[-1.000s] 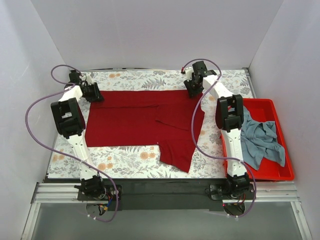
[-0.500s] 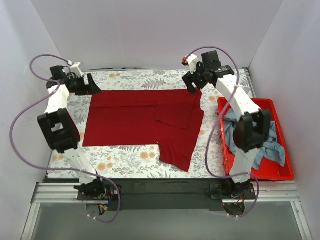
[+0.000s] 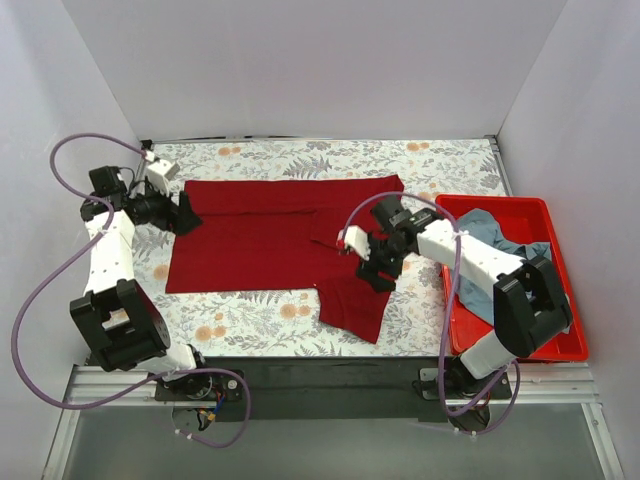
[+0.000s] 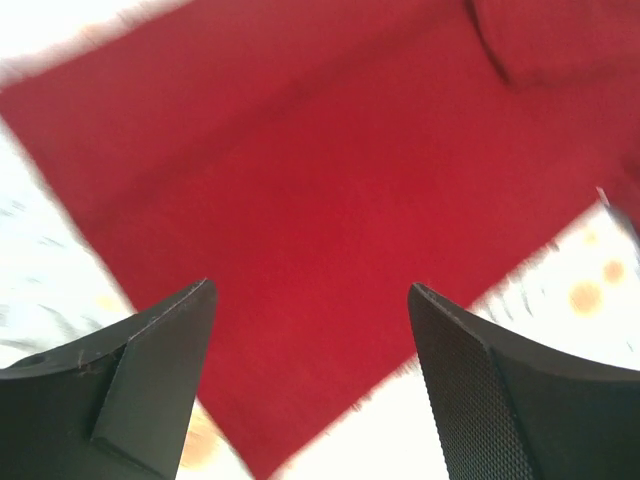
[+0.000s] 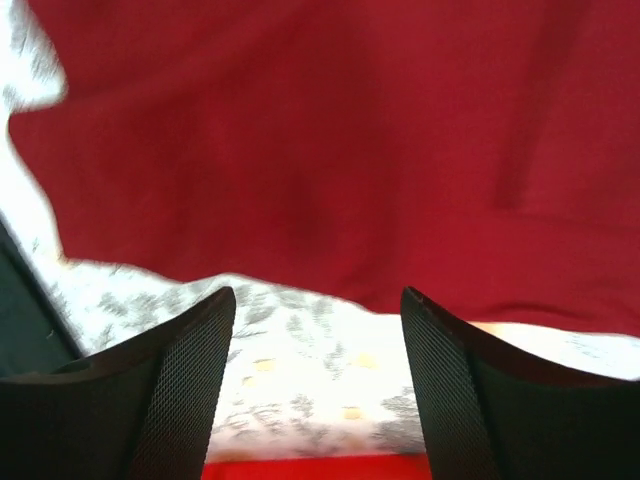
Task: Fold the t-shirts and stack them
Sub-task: Fold the tshirt
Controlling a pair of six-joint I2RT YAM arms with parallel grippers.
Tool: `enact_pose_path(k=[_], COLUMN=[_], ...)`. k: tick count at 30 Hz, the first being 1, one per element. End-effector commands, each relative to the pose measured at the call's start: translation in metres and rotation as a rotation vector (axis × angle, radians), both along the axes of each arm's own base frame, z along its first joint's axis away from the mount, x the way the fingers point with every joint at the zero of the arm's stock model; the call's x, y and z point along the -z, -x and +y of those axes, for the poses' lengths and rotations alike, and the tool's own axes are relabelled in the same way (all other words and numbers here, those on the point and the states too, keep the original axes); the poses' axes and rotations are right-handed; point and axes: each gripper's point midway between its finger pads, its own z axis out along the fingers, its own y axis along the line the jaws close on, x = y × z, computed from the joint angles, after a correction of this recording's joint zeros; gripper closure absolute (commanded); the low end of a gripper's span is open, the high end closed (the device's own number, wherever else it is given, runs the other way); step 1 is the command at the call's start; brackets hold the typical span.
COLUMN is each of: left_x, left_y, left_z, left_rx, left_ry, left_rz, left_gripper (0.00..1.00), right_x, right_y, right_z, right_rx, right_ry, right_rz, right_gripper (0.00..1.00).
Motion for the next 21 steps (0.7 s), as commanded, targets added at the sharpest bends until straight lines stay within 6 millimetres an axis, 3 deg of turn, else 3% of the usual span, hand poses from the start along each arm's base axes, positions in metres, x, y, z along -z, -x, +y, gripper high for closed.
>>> enact_pose_path(k=[1,2,6,18,21], left_x=[0.029,0.029,0.034,0.048,0.053], left_y=[0.044,0.046,0.051,0.04,0.039], left_z=[-0.019,-0.021,-0.022,-0.012,-0.01], left_rx=[0.125,0.129,0.129,0.038,0.053], left_ry=[0.012,0.015,0.015,0.067,0.08], left_rz=[0.114,0.112,0.126,0.266,0.314], left_gripper=[0.25,0.25,0.26,0.24,0.18], right_x=[0.011,0.016,0.035,0.078,0.087], right_y=[0.012,0.013,0.017,0.03,0.038], right_z=[0.001,0.0,-0.002,-0.012,-0.018], right_rx=[-0.043,-0.04,-0.032,-0.026,-0.035], right_ry=[0.033,0.046,0.087,0.19,0.211], right_rz=[-0.044,-0.048,-0.057,-0.046,-0.032], right_gripper=[0.33,0.41,0.46,0.42,0.44])
